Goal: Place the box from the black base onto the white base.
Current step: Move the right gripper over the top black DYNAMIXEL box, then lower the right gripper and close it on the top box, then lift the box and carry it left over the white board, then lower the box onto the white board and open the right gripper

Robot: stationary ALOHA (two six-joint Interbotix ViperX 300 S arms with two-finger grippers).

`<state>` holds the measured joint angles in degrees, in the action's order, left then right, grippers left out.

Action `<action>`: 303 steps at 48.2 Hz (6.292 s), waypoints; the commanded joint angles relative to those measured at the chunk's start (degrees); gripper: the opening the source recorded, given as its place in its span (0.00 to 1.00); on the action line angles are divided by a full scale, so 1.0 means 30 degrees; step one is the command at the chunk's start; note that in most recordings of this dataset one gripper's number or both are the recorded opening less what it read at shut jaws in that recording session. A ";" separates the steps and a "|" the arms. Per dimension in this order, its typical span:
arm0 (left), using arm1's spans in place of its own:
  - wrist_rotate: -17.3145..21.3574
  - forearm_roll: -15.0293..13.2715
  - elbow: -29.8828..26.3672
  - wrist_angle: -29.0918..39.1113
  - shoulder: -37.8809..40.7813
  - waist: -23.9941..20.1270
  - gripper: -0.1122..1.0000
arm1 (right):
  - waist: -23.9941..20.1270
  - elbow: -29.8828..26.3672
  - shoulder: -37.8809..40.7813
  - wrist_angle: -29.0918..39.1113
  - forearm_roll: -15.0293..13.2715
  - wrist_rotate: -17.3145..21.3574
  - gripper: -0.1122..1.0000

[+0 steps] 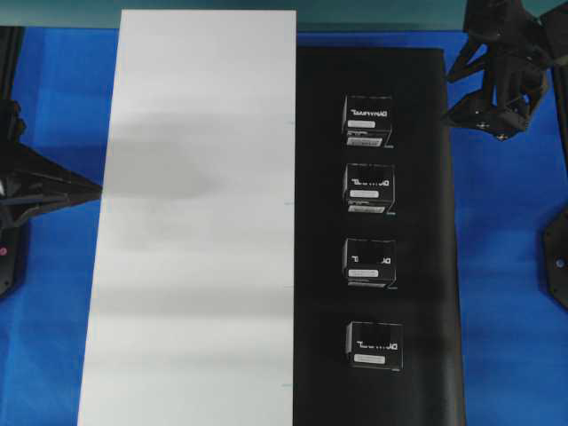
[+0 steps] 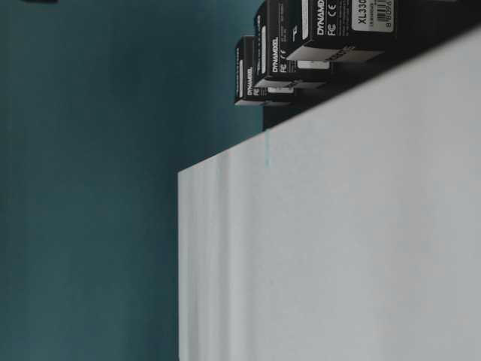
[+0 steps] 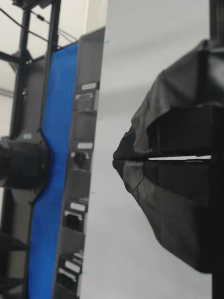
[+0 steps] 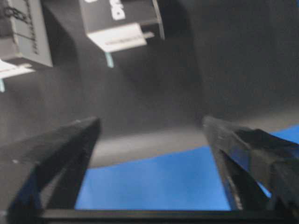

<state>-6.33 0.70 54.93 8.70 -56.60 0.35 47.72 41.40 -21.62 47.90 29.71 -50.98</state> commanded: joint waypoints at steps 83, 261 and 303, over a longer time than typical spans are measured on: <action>-0.0088 0.0059 -0.0381 -0.0088 0.0176 -0.0029 0.08 | -0.3105 -0.2139 0.5332 -0.2197 -0.0029 -0.1348 1.00; -0.0234 0.0059 0.0059 0.0732 0.0000 0.0000 0.08 | -0.7529 -1.6172 0.9727 0.4922 -0.0996 0.5068 0.61; -0.0264 0.0059 0.0176 0.0703 -0.0205 0.0000 0.08 | -0.7881 -1.5996 1.1074 0.3662 -0.2227 0.5303 0.60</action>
<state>-7.03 0.79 56.16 11.25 -57.39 0.44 24.87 -6.42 10.90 59.41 22.94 -35.16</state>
